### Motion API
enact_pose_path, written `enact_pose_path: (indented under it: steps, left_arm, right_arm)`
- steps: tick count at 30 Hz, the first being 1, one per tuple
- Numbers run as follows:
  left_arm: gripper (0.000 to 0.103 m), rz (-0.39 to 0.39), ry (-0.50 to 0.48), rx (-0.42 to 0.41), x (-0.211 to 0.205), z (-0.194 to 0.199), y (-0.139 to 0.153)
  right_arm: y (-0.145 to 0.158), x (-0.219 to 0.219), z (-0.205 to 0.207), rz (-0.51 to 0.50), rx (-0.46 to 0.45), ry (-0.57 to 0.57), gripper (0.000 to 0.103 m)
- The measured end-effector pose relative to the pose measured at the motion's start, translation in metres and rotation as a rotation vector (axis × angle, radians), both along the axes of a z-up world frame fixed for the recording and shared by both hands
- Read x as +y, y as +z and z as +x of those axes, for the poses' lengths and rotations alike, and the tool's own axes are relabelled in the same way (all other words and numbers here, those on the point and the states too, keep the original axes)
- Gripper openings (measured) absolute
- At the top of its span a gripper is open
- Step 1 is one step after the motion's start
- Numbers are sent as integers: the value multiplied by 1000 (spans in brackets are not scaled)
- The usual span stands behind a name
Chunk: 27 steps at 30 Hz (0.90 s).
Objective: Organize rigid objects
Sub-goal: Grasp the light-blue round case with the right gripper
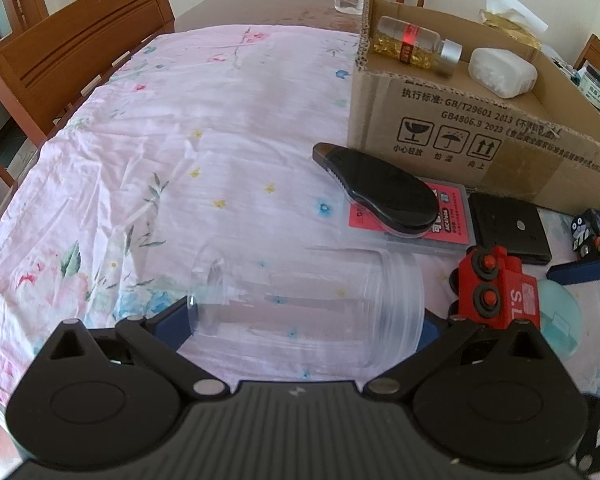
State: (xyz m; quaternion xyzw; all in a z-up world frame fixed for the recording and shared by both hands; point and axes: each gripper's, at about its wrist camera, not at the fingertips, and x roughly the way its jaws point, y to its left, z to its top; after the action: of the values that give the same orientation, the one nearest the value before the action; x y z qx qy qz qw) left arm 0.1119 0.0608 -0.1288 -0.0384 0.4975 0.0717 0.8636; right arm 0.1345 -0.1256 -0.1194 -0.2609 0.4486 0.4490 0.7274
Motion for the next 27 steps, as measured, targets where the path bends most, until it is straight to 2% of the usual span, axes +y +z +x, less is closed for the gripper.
enact_pose_path:
  steps: [10, 18, 24, 27]
  left_arm:
    - [103, 0, -13, 4, 1, 0, 0]
    - [103, 8, -17, 6, 1, -1, 0]
    - [103, 69, -40, -1, -6, -5, 4]
    - [103, 55, -41, -4, -6, -6, 9]
  right_arm:
    - [5, -3, 0, -6, -4, -31, 58]
    - [7, -6, -7, -26, 13, -94, 58]
    - [7, -9, -10, -24, 14, -110, 58]
    - [7, -9, -11, -22, 12, -106, 58]
